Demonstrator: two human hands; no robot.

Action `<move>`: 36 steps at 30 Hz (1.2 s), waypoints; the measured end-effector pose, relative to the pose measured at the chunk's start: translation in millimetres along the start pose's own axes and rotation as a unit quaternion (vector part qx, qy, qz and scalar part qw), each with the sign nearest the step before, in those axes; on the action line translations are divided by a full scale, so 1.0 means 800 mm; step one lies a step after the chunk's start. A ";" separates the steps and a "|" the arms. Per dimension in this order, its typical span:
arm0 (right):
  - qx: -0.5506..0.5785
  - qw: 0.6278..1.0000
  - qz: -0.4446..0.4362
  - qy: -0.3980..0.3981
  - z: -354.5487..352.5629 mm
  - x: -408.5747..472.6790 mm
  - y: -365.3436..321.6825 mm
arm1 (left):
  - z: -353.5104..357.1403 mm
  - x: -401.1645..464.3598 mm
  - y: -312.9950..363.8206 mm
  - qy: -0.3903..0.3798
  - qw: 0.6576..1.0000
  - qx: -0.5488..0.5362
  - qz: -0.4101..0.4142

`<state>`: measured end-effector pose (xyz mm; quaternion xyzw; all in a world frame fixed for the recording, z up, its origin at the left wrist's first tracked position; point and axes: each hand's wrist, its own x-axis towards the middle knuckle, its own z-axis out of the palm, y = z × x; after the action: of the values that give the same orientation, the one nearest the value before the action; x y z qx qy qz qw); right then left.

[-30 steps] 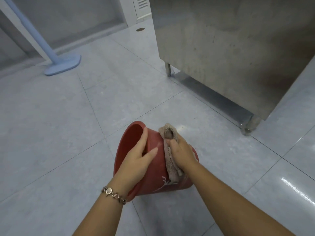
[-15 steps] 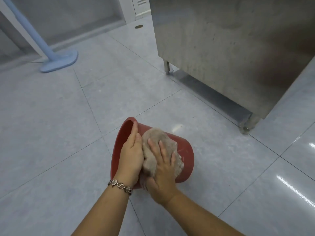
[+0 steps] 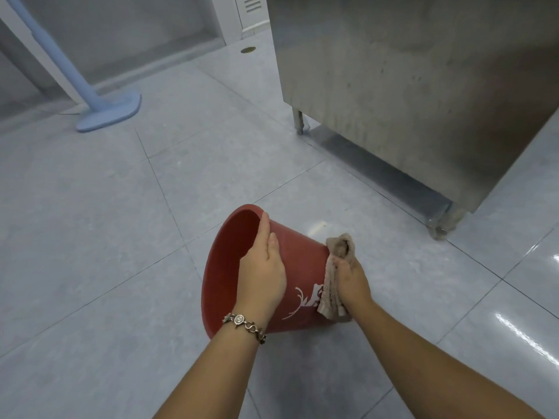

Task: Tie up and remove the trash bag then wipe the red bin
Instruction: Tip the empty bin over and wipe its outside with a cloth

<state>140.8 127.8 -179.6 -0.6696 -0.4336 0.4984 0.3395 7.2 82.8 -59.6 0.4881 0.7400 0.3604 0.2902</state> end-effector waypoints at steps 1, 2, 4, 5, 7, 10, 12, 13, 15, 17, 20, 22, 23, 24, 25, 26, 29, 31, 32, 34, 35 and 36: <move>-0.016 1.000 -0.020 0.011 0.003 -0.006 -0.006 | 0.001 0.003 0.001 -0.001 1.000 -0.002 0.002; -0.037 0.997 -0.067 0.014 0.010 -0.015 -0.018 | 0.001 0.005 0.001 -0.001 1.000 -0.004 0.000; -0.033 0.982 -0.185 -0.026 0.028 -0.036 -0.054 | 0.002 0.009 0.001 0.000 1.000 -0.007 0.000; -0.017 0.970 -0.233 -0.062 0.038 -0.045 -0.073 | 0.003 0.009 0.001 0.003 1.000 -0.009 0.001; -0.029 0.953 -0.280 -0.109 0.051 -0.053 -0.099 | 0.000 0.009 0.000 0.019 0.999 -0.026 -0.007; -0.129 0.953 -0.234 -0.141 0.051 -0.033 -0.103 | -0.013 0.003 -0.004 0.042 0.998 -0.035 -0.016; -0.167 0.965 -0.142 -0.143 0.043 -0.007 -0.094 | -0.016 -0.004 -0.005 0.041 0.998 -0.033 -0.018; -0.174 0.970 -0.097 -0.141 0.035 0.004 -0.088 | -0.015 -0.007 -0.004 0.036 0.999 -0.032 -0.017; -0.162 0.978 -0.020 -0.130 0.018 0.021 -0.067 | -0.014 -0.009 -0.002 0.024 0.999 -0.041 -0.018; -0.114 0.987 0.010 -0.111 0.000 0.026 -0.038 | -0.013 -0.005 -0.002 0.013 0.999 -0.048 -0.016; -0.058 0.997 -0.019 -0.055 -0.009 -0.002 -0.007 | -0.011 0.001 -0.006 0.007 0.998 -0.053 -0.018; -0.042 0.994 -0.094 -0.036 0.005 -0.038 0.001 | -0.007 0.006 -0.003 0.017 0.998 -0.057 -0.027; -0.039 0.989 -0.134 -0.051 0.017 -0.061 -0.002 | -0.004 0.008 0.001 0.025 0.997 -0.066 -0.031; -0.050 0.981 -0.173 -0.066 0.031 -0.084 -0.009 | -0.002 0.012 0.002 0.031 0.996 -0.075 -0.034; -0.067 0.972 -0.211 -0.073 0.044 -0.102 -0.017 | -0.001 0.014 0.005 0.031 0.995 -0.084 -0.037; -0.087 0.964 -0.242 -0.070 0.053 -0.115 -0.025 | -0.002 0.019 0.002 0.028 0.993 -0.100 -0.051; -0.138 0.949 -0.275 -0.069 0.046 -0.119 -0.056 | -0.011 0.034 -0.006 0.005 0.971 -0.188 -0.147; -0.156 0.943 -0.278 -0.100 0.037 -0.112 -0.066 | -0.017 0.033 -0.011 -0.003 0.952 -0.237 -0.195; -0.158 0.942 -0.276 -0.110 0.035 -0.110 -0.068 | -0.020 0.031 -0.010 -0.013 0.947 -0.253 -0.198; -0.154 0.948 -0.262 -0.094 0.035 -0.097 -0.068 | -0.024 0.023 -0.008 -0.042 0.941 -0.282 -0.183; -0.156 0.952 -0.251 -0.082 0.036 -0.086 -0.068 | -0.028 0.019 -0.009 -0.062 0.940 -0.287 -0.174; -0.163 0.954 -0.238 -0.077 0.036 -0.075 -0.068 | -0.032 0.014 -0.013 -0.081 0.942 -0.281 -0.163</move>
<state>92.3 94.5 -116.7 -0.5528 -0.6808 0.3753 0.3002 -22.4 84.2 -54.4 0.2868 0.6522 0.4604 0.5295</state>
